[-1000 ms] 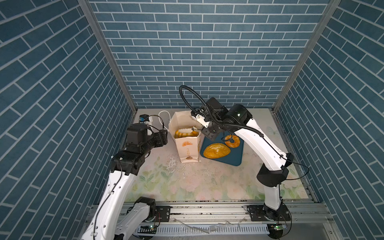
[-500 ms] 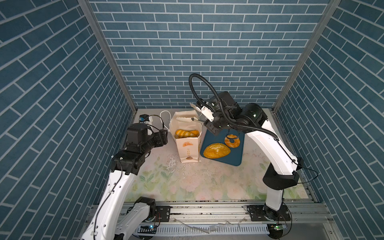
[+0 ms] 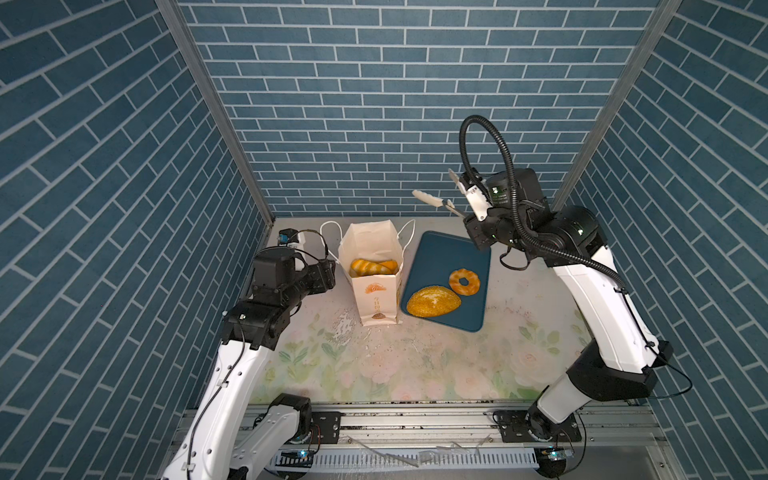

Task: Place the fake bread into the paper bag
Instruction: 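Move the open tongs back over the tray toward the orange ring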

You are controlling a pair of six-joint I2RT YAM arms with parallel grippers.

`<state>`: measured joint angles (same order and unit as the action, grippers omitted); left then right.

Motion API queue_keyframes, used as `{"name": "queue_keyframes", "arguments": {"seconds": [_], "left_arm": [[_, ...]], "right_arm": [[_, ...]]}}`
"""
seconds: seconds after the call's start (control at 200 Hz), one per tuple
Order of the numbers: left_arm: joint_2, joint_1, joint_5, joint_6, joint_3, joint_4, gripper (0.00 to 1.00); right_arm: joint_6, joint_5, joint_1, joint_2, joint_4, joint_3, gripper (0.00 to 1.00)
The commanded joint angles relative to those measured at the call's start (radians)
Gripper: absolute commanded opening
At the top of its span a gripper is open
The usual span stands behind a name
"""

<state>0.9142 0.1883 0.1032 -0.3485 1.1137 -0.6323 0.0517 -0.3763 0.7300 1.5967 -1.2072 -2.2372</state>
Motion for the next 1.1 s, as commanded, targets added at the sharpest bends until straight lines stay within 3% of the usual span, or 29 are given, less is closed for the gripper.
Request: {"name": "queue_keyframes", "arguments": {"seconds": [0.0, 0.22, 0.495, 0.795, 1.095], "left_arm": [[-0.006, 0.001, 0.01, 0.0, -0.008, 0.007, 0.76], [-0.005, 0.002, 0.015, 0.004, -0.007, 0.002, 0.76], [-0.008, 0.002, 0.015, 0.012, 0.001, -0.007, 0.76], [-0.011, 0.002, 0.012, 0.01, -0.004, -0.004, 0.76], [-0.007, 0.002, 0.01, 0.008, -0.002, -0.002, 0.76]], "right_arm": [[-0.074, 0.01, -0.075, -0.054, 0.054, 0.116, 0.44], [-0.133, 0.161, -0.218, -0.121, 0.11, 0.411, 0.44], [-0.169, 0.223, -0.331, -0.096, 0.124, 0.643, 0.44], [-0.162, 0.263, -0.388, -0.037, 0.155, 0.755, 0.43], [-0.154, 0.274, -0.392, 0.037, 0.171, 0.758, 0.41]]}}
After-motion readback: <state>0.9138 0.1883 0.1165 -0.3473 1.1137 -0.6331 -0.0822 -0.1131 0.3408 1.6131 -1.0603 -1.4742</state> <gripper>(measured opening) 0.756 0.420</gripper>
